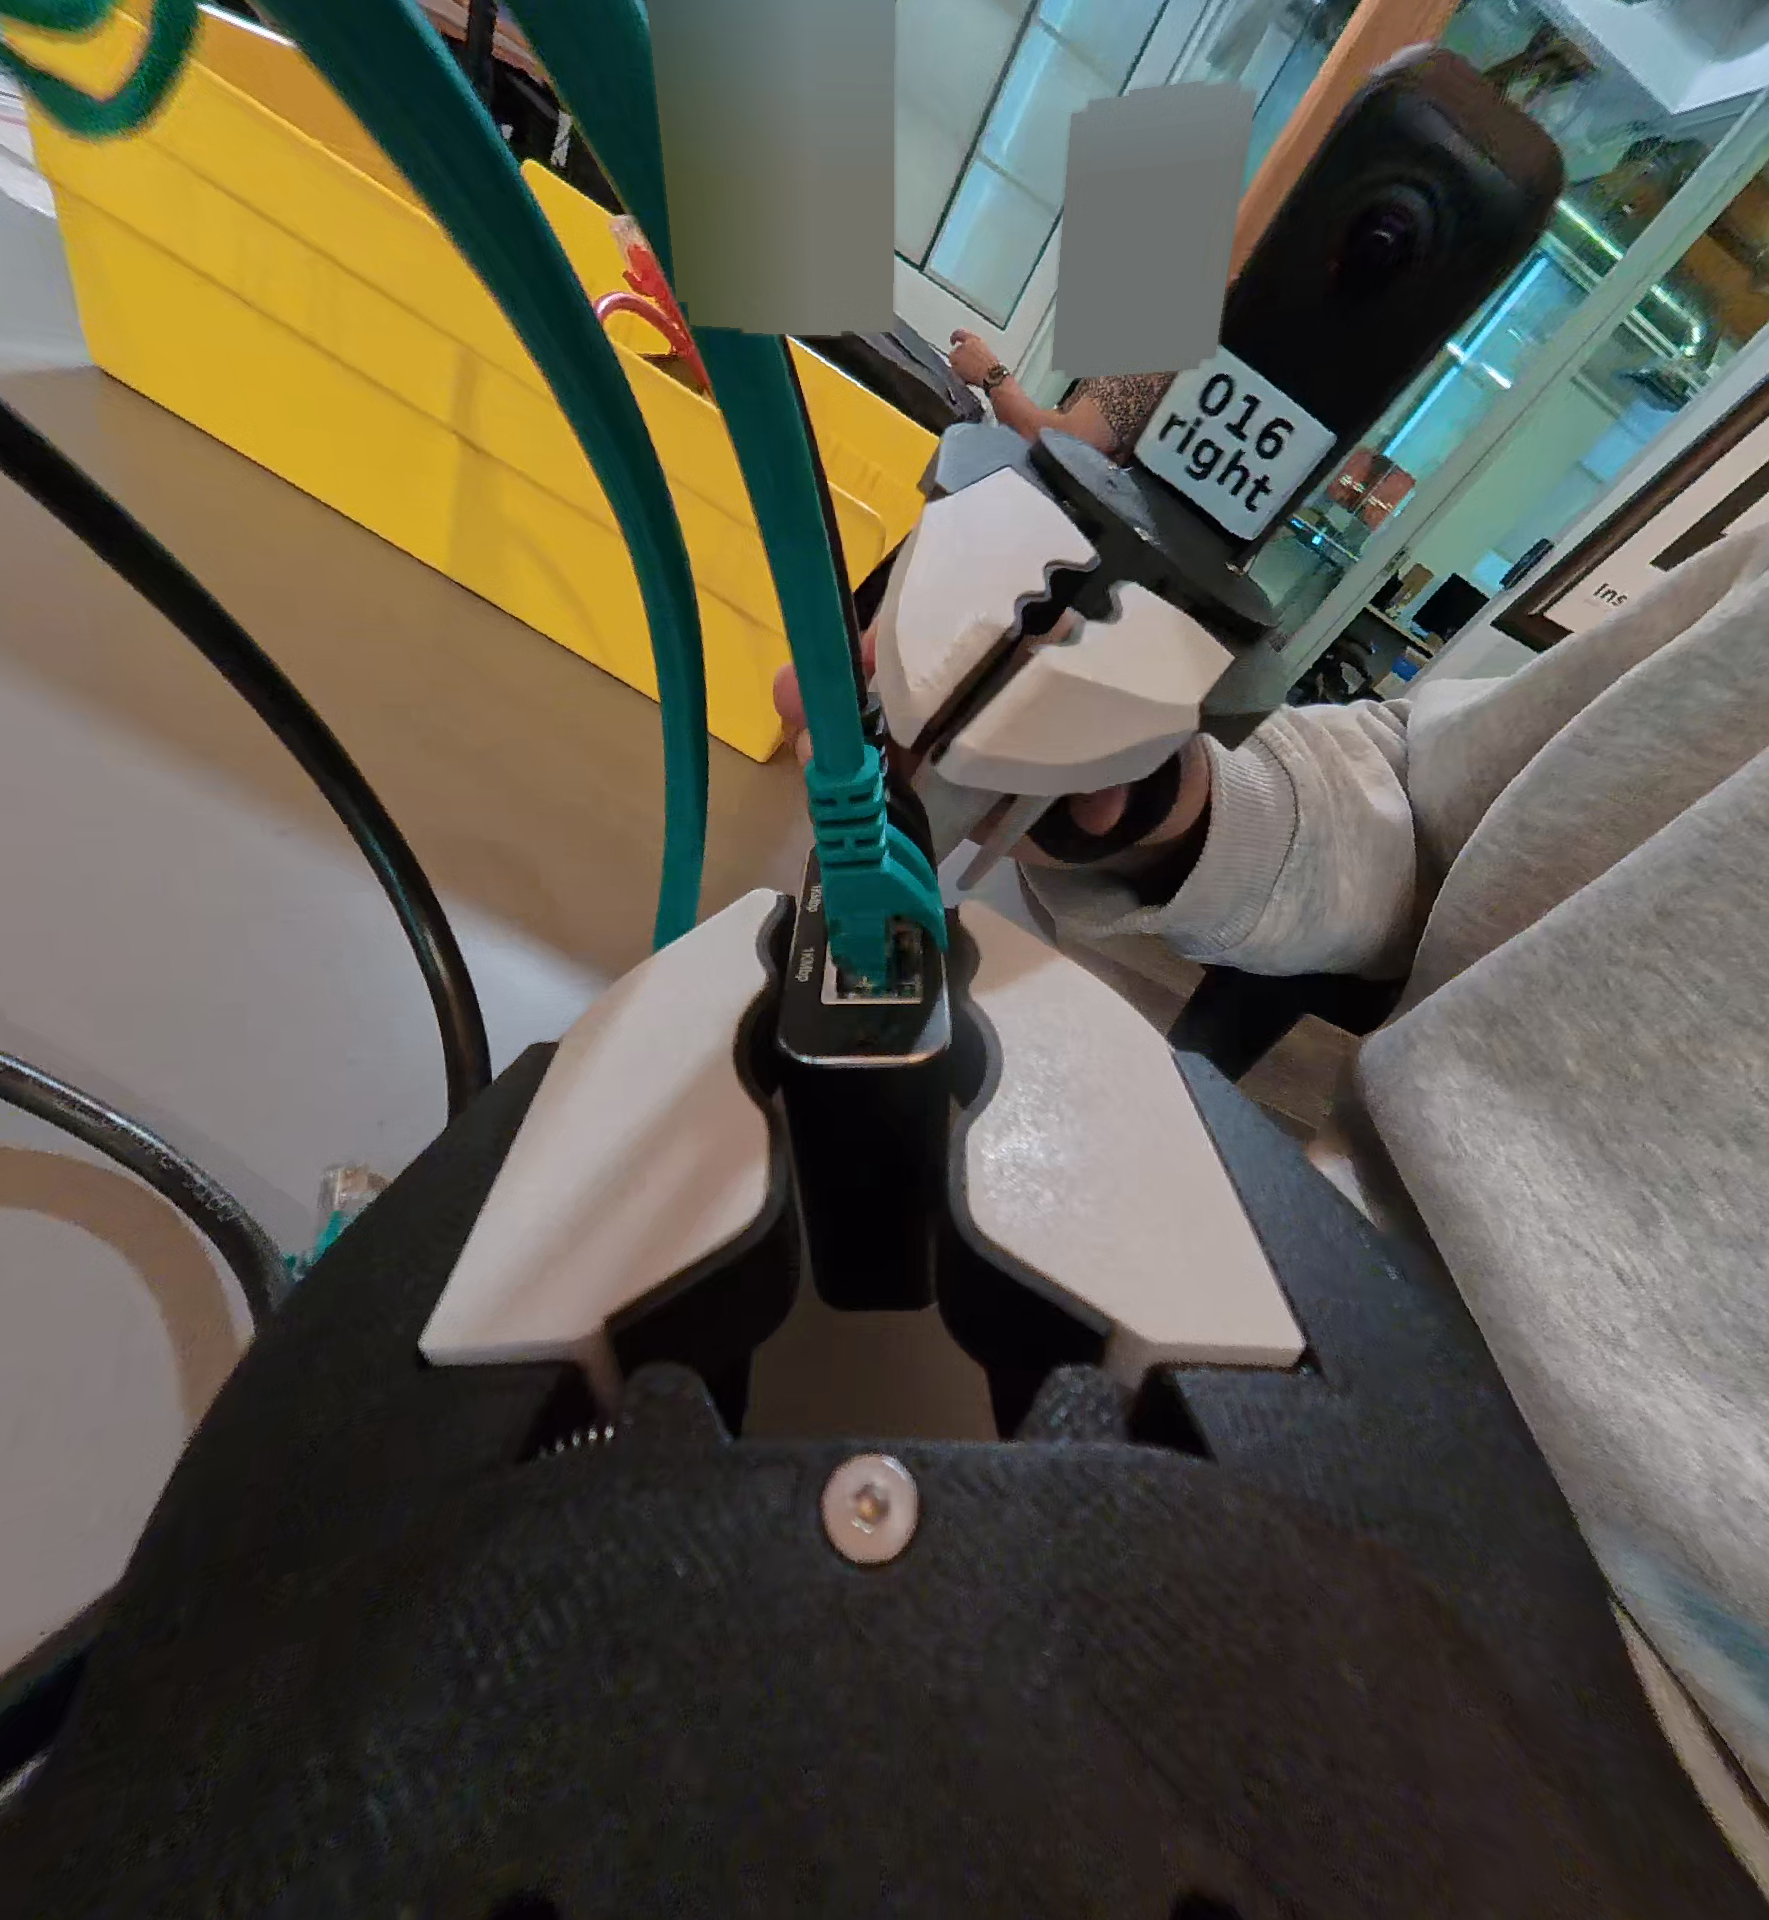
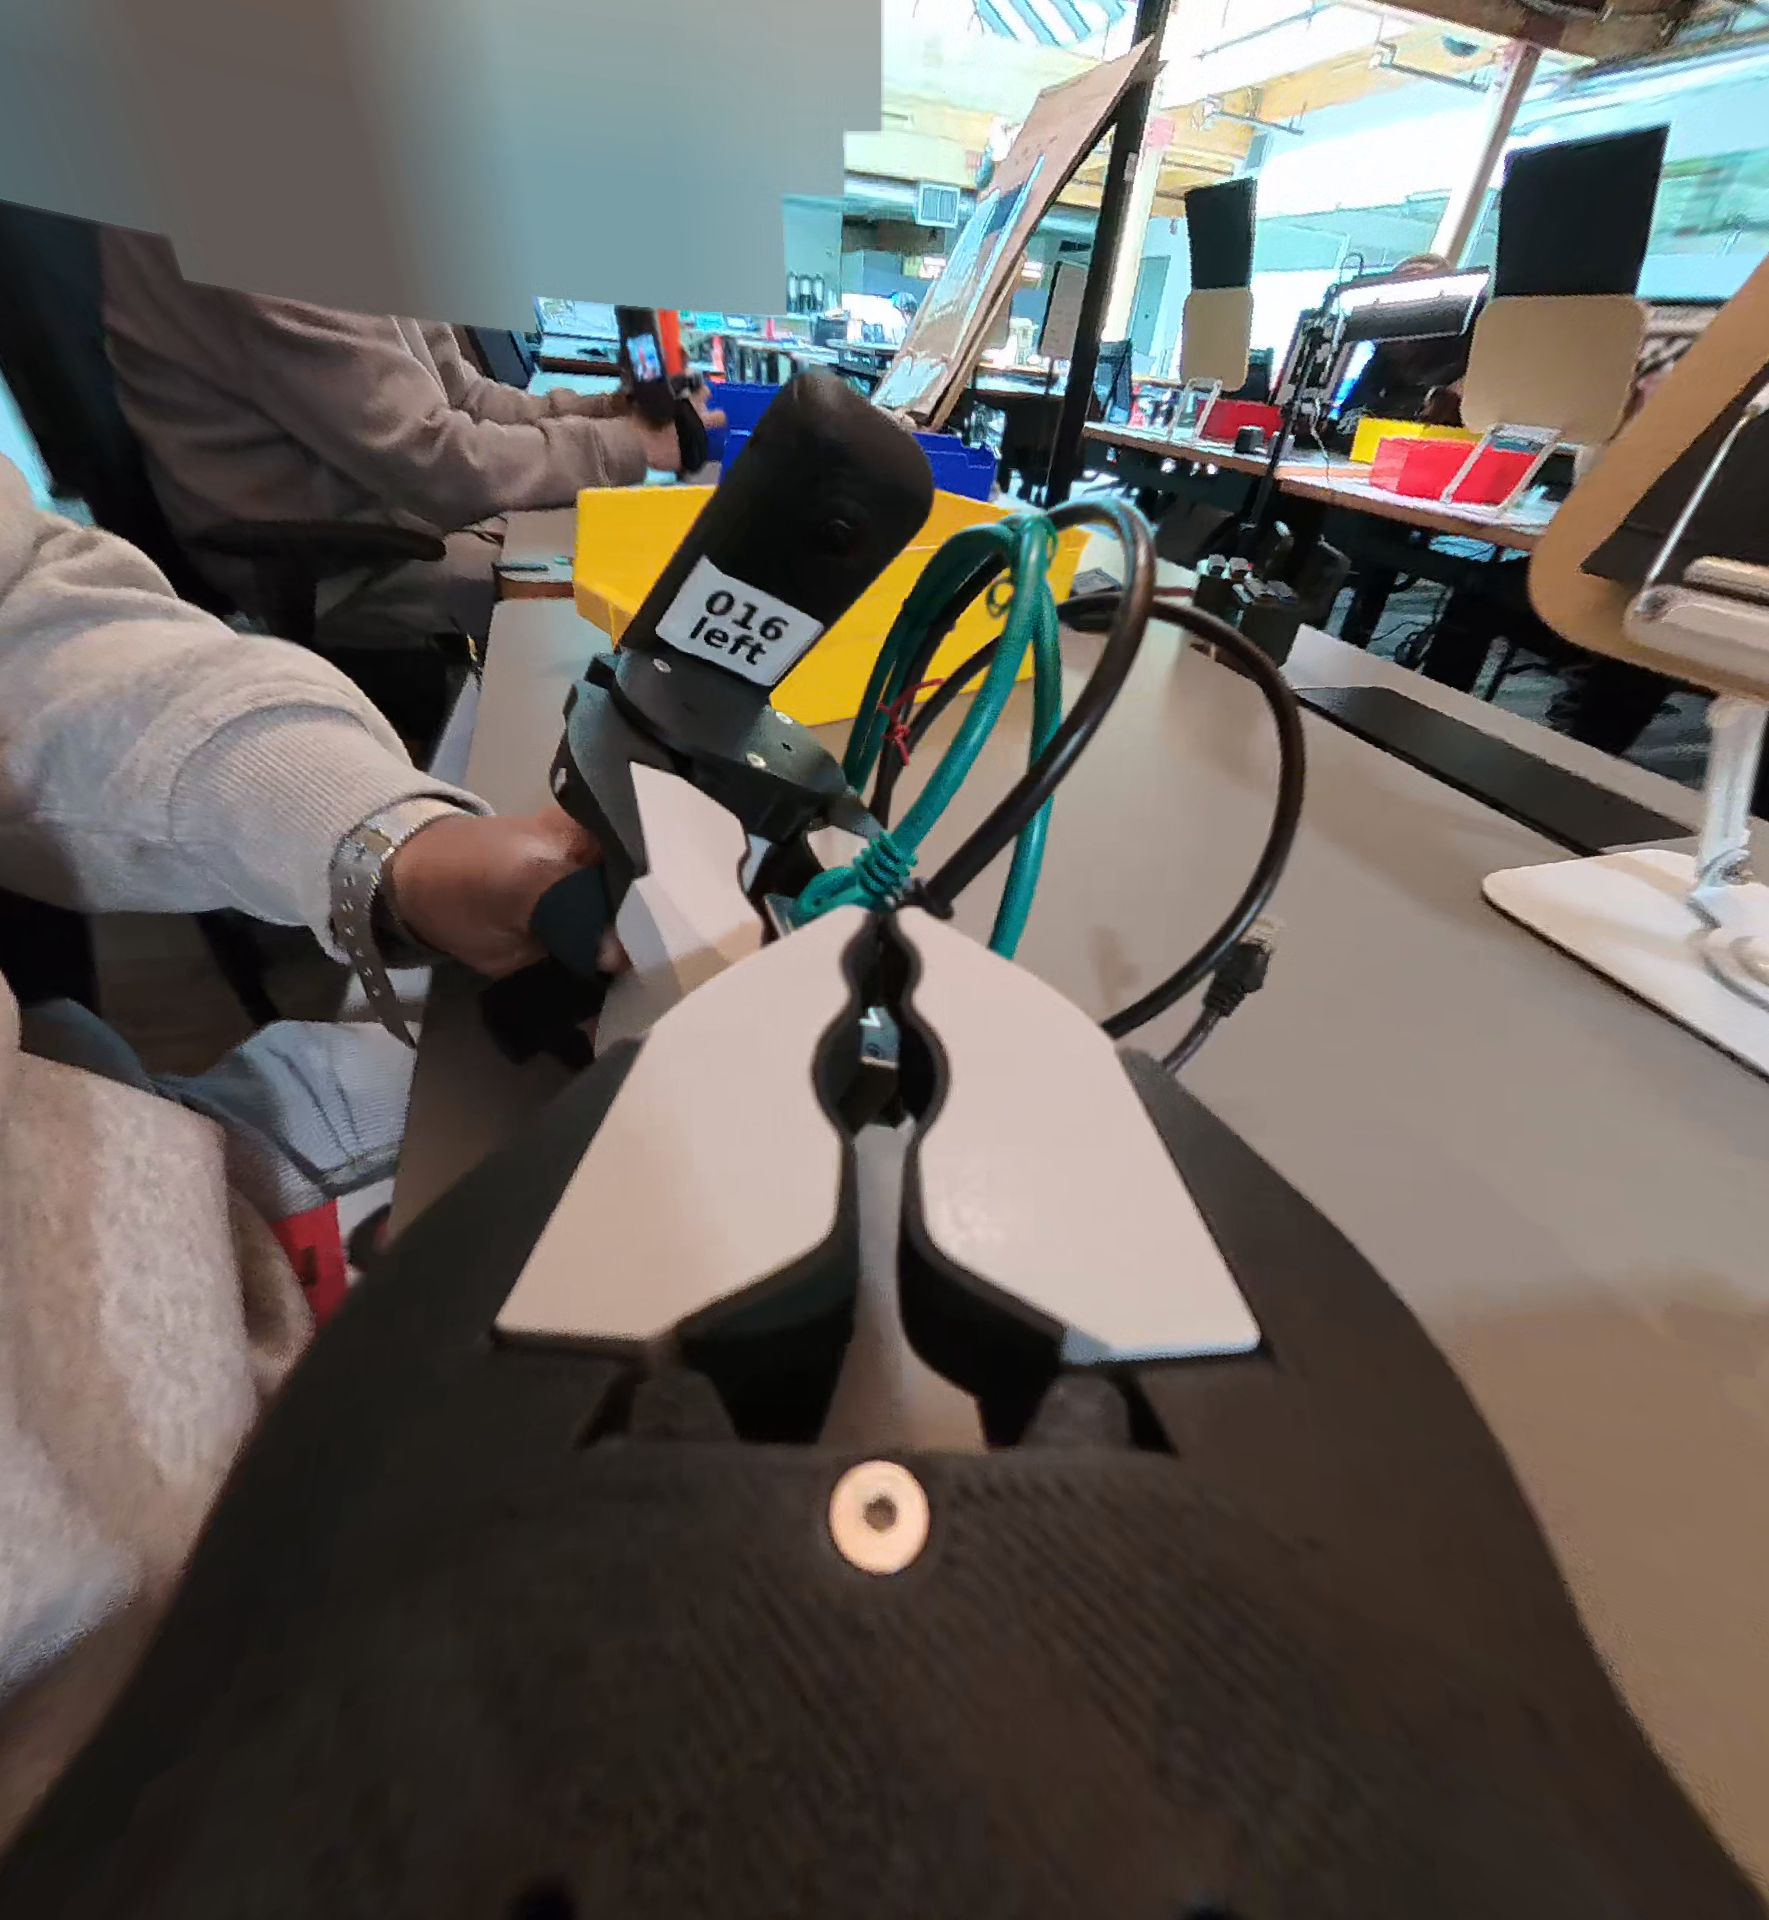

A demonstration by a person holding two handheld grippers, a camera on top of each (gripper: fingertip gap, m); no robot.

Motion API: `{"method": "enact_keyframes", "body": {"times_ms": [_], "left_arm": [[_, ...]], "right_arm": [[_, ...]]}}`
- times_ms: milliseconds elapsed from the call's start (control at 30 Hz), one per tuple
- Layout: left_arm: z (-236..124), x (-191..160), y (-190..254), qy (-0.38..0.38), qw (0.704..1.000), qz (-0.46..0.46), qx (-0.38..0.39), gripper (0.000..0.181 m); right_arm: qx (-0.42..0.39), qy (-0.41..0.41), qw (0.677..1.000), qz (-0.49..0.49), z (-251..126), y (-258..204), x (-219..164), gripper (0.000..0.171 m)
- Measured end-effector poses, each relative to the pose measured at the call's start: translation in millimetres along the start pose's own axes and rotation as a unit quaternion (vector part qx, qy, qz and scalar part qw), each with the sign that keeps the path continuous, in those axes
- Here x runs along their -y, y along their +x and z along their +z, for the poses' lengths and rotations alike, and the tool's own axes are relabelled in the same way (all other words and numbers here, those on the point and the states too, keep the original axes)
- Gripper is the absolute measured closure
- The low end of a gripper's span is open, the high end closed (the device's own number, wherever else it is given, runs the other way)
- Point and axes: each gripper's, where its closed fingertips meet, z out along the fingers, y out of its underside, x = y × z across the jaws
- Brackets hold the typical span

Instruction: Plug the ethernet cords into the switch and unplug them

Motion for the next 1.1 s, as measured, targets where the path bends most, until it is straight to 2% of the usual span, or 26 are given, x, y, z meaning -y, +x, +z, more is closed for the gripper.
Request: {"method": "enact_keyframes", "body": {"times_ms": [233, 367, 633, 767, 867, 900, 1000, 1067, 1100], "left_arm": [[-1, 1, 4, 0.004, 1.000, 0.007, -0.015, 0.155], [-1, 1, 6, 0.001, 1.000, 0.027, -0.015, 0.155], [-4, 4, 3, 0.010, 1.000, 0.027, -0.013, 0.155], [-5, 5, 1, 0.012, 1.000, 0.026, -0.012, 0.154], [-5, 5, 1, 0.012, 0.999, 0.027, -0.013, 0.154], [-5, 5, 1, 0.011, 0.999, 0.029, -0.014, 0.154], [-4, 5, 2, 0.007, 0.999, 0.039, -0.018, 0.154], [-4, 6, 2, 0.009, 0.999, 0.044, -0.017, 0.154], [-5, 7, 2, 0.011, 0.999, 0.048, -0.015, 0.154]], "right_arm": [[0.029, 0.014, 0.986, 0.166, 2, 8, -3, 0.141], [0.053, 0.004, 0.972, 0.229, 1, 7, -5, 0.144], [0.063, -0.014, 0.974, 0.219, 8, 0, -13, 0.133], [0.065, 0.016, 0.976, 0.209, 2, 4, -6, 0.151], [0.092, 0.014, 0.973, 0.213, 1, -4, -5, 0.170], [0.099, 0.010, 0.972, 0.213, 2, -7, -5, 0.171], [0.088, 0.002, 0.977, 0.193, 4, -7, -7, 0.169], [0.083, -0.006, 0.977, 0.196, 5, -5, -9, 0.152], [0.079, -0.003, 0.977, 0.200, 5, -4, -9, 0.149]]}}
